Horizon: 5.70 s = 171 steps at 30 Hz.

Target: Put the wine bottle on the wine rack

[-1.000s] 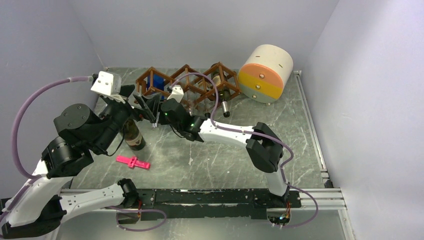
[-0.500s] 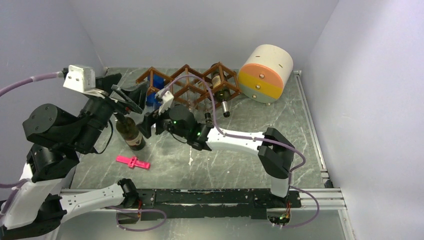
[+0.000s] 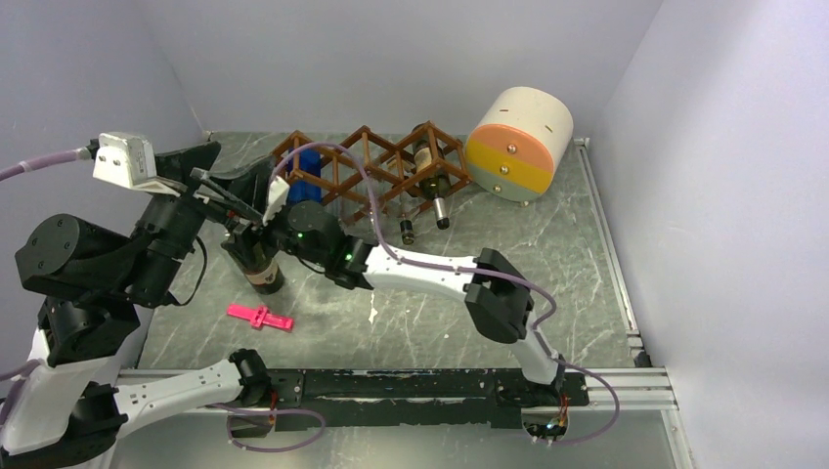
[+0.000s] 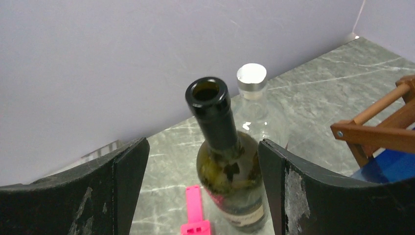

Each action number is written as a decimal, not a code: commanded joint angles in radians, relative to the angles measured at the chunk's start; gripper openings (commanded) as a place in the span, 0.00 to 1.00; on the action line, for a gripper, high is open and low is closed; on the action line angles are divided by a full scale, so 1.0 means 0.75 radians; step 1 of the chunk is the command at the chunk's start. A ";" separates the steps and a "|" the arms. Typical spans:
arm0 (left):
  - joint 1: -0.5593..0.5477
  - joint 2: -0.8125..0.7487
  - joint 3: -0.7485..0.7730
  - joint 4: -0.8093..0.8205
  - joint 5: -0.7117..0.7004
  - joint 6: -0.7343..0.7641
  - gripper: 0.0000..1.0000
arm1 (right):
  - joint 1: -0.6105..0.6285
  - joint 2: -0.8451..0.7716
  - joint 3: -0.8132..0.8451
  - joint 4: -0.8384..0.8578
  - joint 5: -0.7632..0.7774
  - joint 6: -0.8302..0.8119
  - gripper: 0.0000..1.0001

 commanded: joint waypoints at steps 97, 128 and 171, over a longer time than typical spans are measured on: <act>0.004 0.078 -1.511 1.177 1.186 -0.153 0.99 | 0.033 -1.757 -1.069 -0.296 0.399 -0.050 0.00; 0.006 0.219 -1.309 1.351 1.132 0.333 0.07 | 0.032 -1.833 -0.918 -0.729 0.310 0.139 0.74; 0.532 0.499 -0.714 0.939 1.262 2.034 0.07 | 0.034 -1.310 -0.225 -1.456 0.784 0.125 0.74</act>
